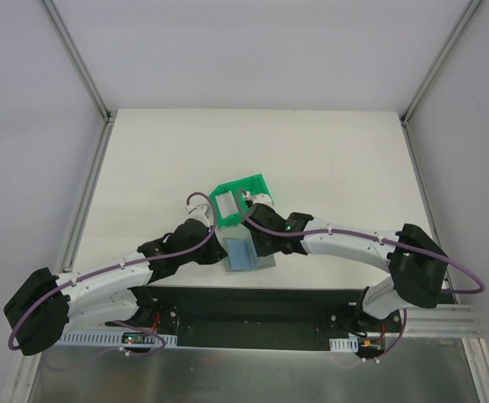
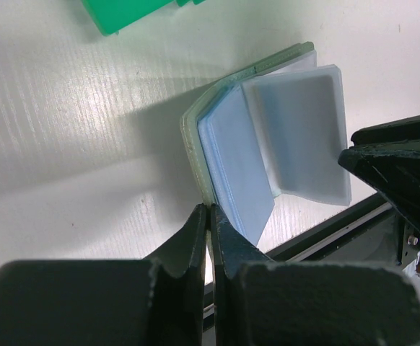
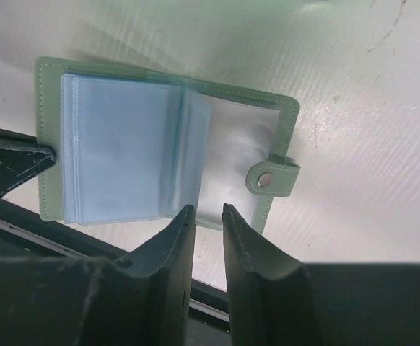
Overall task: Put the credit cards into the card holder
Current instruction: Turn over the card slot in the card holder.
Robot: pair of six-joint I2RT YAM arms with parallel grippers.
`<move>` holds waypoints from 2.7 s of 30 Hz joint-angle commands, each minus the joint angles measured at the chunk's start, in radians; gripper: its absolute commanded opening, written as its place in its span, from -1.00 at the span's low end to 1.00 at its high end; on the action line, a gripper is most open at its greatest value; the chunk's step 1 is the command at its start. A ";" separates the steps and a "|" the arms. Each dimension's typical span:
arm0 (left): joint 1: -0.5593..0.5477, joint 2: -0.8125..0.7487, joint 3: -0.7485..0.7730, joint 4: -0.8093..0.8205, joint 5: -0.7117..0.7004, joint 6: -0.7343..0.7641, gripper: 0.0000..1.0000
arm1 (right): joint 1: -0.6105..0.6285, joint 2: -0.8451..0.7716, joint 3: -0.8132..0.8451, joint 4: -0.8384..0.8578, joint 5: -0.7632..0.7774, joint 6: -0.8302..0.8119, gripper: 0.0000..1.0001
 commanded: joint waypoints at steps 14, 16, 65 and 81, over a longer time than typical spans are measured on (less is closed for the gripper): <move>-0.002 0.001 0.003 0.005 -0.010 0.017 -1.00 | -0.001 0.061 0.091 -0.056 -0.031 -0.051 -0.47; -0.001 0.001 0.003 0.003 -0.010 0.017 -1.00 | -0.002 0.067 0.082 -0.035 -0.041 -0.037 -0.44; -0.001 0.071 -0.098 0.014 -0.084 -0.049 -1.00 | -0.116 0.159 -0.189 0.686 -0.638 0.173 -0.25; 0.001 0.120 -0.104 0.028 -0.107 -0.075 -1.00 | -0.109 0.026 -0.191 0.648 -0.617 0.103 -0.27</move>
